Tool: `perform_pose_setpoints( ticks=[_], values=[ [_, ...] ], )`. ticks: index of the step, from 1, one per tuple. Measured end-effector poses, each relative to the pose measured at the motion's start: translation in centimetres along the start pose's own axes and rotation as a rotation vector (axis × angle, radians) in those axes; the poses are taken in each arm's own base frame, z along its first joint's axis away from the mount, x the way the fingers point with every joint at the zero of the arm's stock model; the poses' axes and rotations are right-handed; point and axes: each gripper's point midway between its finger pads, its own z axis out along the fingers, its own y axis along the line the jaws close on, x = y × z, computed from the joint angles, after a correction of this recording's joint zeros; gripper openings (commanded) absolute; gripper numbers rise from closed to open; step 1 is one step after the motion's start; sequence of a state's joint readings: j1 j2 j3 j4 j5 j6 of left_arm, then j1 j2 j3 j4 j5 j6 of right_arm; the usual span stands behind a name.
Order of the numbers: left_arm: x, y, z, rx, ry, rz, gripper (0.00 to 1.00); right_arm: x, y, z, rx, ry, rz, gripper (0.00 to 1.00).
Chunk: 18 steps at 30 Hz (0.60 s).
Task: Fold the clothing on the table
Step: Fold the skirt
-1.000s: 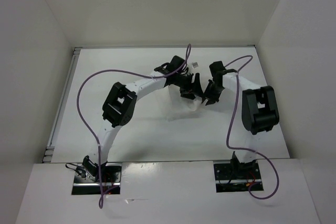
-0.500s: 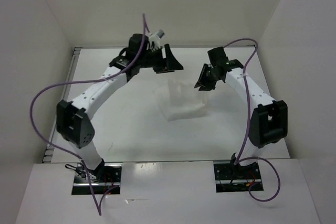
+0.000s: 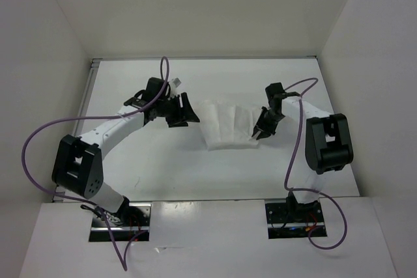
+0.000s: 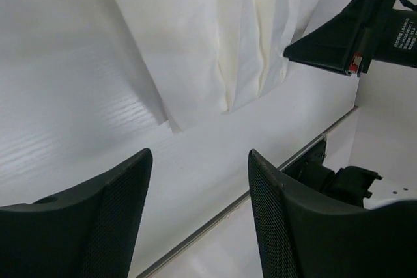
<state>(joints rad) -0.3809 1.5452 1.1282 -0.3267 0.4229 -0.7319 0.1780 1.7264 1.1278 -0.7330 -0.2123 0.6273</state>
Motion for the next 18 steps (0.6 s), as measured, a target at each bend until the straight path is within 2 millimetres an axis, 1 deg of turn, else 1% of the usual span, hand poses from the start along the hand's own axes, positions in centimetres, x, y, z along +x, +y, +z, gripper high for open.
perform_pose_setpoints(
  ticks=[1,3,6,8,9,10,11,12,14,16,18],
  values=[
    [0.3,0.1,-0.1,-0.002,0.003,-0.001,0.68,0.1,-0.8,0.3,0.015,0.006,0.017,0.31],
    [0.6,0.2,-0.5,0.000,-0.001,0.008,0.68,0.4,-1.7,0.9,0.038,0.017,0.031,0.30],
    [0.7,0.1,-1.0,0.005,-0.008,0.028,0.69,0.3,-1.9,2.0,0.043,0.026,0.033,0.28],
    [0.7,0.2,-1.0,0.005,-0.011,0.036,0.73,0.1,-1.8,2.2,0.041,0.024,0.031,0.28],
    [0.7,0.4,-1.0,0.003,-0.009,0.046,0.73,0.0,-1.7,2.0,0.037,0.019,0.028,0.32],
    [0.9,0.6,-0.9,-0.001,-0.005,0.052,0.76,-0.3,-1.4,1.6,0.028,0.003,0.025,0.38],
    [1.1,0.8,-0.9,-0.004,-0.001,0.060,0.76,-0.7,-1.1,1.0,0.017,-0.015,0.023,0.38],
    [1.3,1.1,-0.9,-0.009,0.002,0.069,0.76,-1.1,-0.6,0.0,0.002,-0.043,0.015,0.40],
    [2.0,1.8,-1.0,-0.022,0.010,0.087,0.76,-2.5,0.4,-3.0,-0.043,-0.136,0.010,0.44],
    [2.9,2.6,-1.2,-0.038,0.020,0.097,0.76,-4.2,0.9,-7.3,-0.090,-0.285,0.034,0.44],
    [3.9,3.4,-1.3,-0.051,0.036,0.094,0.77,-5.3,0.4,-11.5,-0.125,-0.431,0.086,0.44]
  ],
)
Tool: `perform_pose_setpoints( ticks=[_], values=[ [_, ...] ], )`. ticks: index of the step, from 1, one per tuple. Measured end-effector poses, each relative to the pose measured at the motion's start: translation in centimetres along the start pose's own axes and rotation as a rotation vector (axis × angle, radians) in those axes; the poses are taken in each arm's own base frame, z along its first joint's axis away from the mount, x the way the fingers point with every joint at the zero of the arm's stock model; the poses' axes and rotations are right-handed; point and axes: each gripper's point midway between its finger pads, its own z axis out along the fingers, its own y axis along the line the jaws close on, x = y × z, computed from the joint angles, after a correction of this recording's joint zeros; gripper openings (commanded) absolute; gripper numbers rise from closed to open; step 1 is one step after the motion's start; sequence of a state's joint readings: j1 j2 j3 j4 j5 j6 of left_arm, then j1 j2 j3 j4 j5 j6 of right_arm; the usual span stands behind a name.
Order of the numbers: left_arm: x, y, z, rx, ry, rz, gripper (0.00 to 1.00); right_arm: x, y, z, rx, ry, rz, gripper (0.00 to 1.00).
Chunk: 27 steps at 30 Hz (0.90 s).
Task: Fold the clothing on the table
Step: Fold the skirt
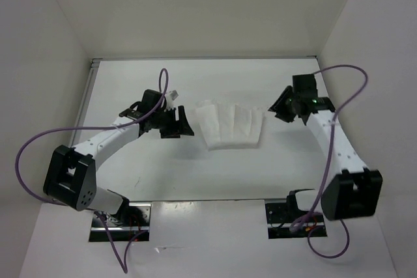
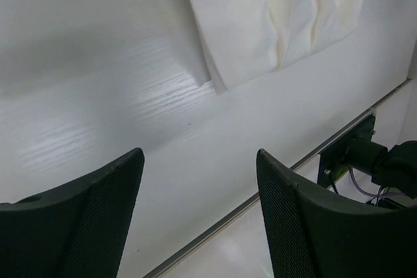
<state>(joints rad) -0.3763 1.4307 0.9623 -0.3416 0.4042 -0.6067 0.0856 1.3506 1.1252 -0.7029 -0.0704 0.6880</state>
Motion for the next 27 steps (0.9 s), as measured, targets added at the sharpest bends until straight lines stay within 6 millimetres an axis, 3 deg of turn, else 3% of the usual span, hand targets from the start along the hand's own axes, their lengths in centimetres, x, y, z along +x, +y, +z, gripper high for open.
perform_pose_setpoints(
  ticks=[3,6,9,12,16,24,26,27],
  values=[
    [1.1,0.7,0.1,-0.013,0.014,-0.015,0.83,-0.7,-1.9,-3.6,-0.018,-0.145,0.109,0.44],
    [1.5,1.1,-0.4,-0.026,-0.004,-0.052,0.98,2.7,-4.7,-4.4,-0.015,-0.152,0.207,0.44],
    [1.4,0.9,-1.5,-0.027,-0.051,-0.081,1.00,5.9,-6.9,-4.1,0.020,-0.104,0.271,0.44],
    [0.7,-0.3,-2.3,-0.007,-0.108,-0.069,1.00,6.7,-6.5,-4.5,0.000,-0.096,0.287,0.44],
    [1.1,-1.7,-1.8,0.008,-0.106,-0.046,1.00,6.8,-5.6,-5.3,-0.043,-0.110,0.294,0.45],
    [0.8,-1.8,-2.0,-0.004,-0.132,-0.062,1.00,6.8,-5.6,-5.3,-0.042,-0.113,0.310,0.48],
    [0.6,-2.1,-2.3,0.003,-0.151,-0.066,0.94,6.8,-5.6,-5.3,-0.042,-0.113,0.309,0.48],
    [0.5,-2.2,-2.5,0.005,-0.161,-0.073,0.85,6.8,-5.6,-5.3,-0.042,-0.113,0.309,0.48]
  ],
)
